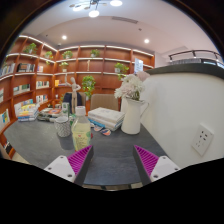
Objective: Pour water
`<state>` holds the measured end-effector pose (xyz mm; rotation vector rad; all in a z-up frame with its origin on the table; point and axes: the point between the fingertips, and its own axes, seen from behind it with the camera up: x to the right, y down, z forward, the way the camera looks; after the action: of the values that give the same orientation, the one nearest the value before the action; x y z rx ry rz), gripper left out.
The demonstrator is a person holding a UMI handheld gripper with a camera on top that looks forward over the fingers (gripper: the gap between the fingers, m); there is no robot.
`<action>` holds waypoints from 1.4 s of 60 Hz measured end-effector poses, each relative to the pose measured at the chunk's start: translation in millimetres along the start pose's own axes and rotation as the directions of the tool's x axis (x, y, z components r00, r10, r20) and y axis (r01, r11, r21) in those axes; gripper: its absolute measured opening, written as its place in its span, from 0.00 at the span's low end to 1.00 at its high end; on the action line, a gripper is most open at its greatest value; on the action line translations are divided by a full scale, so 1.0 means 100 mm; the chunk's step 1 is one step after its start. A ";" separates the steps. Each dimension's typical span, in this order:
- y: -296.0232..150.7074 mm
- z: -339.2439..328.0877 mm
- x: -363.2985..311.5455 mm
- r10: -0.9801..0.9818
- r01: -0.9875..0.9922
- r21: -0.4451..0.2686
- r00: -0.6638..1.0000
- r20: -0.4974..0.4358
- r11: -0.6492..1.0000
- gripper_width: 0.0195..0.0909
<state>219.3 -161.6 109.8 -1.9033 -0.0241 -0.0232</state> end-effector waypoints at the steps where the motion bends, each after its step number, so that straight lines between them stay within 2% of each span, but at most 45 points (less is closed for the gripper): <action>1: 0.01 0.00 -0.02 0.001 -0.001 0.001 1.000 0.005 1.000 0.85; 8: 0.24 0.11 -0.30 0.010 -0.011 0.030 0.999 0.041 1.000 0.85; 9: 0.12 0.05 -0.31 0.008 -0.009 0.027 0.999 0.050 1.000 0.85; 10: 0.30 0.16 -0.41 0.014 -0.016 0.034 0.998 0.060 0.999 0.85; 14: 0.44 0.28 -0.67 0.041 -0.045 0.036 0.994 0.103 0.998 0.85; 22: 0.51 0.59 -1.06 0.105 -0.113 0.036 0.978 0.180 0.993 0.86; 32: 0.27 0.95 -1.06 0.064 -0.081 0.132 0.990 0.126 0.988 0.85; 42: 0.00 1.17 -1.12 0.030 -0.048 0.188 0.995 0.096 0.981 0.85; 45: -0.07 1.21 -1.10 0.025 -0.040 0.206 0.997 0.075 0.978 0.79; 53: -0.13 1.27 -1.04 0.017 -0.023 0.232 0.999 0.028 0.972 0.47; 58: -0.15 1.31 -1.05 0.031 -0.036 0.242 0.999 0.026 0.970 0.45; 67: -0.16 1.34 -1.03 0.068 -0.076 0.244 0.997 0.043 0.967 0.28; 70: -0.14 1.33 -1.03 0.073 -0.082 0.237 0.996 0.046 0.968 0.27; 71: -0.14 1.30 -1.05 0.074 -0.082 0.236 0.996 0.044 0.968 0.24; 84: -0.15 1.30 -1.05 0.070 -0.074 0.245 0.997 0.025 0.967 0.24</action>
<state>114.3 -34.7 78.8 -1.6544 0.0304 0.0430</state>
